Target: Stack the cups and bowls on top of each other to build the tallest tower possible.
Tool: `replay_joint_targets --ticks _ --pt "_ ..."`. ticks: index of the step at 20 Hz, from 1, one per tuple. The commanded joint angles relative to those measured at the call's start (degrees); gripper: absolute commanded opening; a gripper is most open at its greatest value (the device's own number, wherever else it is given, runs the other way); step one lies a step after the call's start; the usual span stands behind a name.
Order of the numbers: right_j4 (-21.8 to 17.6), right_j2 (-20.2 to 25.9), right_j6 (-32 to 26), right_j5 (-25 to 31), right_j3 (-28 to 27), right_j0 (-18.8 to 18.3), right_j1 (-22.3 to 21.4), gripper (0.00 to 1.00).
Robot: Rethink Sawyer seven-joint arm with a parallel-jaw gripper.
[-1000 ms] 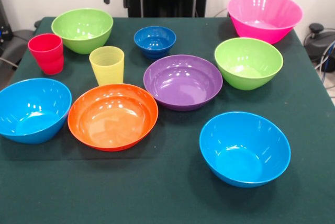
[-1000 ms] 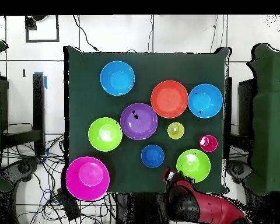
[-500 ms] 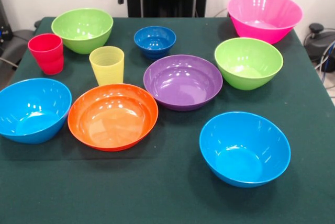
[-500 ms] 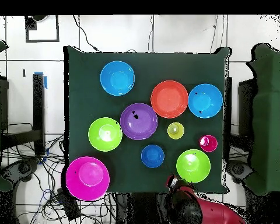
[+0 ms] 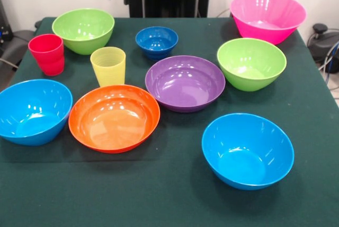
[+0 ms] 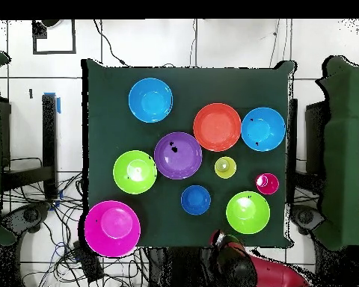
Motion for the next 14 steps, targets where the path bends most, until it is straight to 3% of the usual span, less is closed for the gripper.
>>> replay_joint_targets --ticks 1,5,14 --pt "-0.2 2.8 5.3 -3.2 -7.7 3.5 7.4 1.0" --pt "0.1 2.0 6.0 -5.8 -8.8 4.6 9.4 1.0" --pt "0.1 1.6 5.8 -6.2 -8.8 4.7 9.6 1.0"
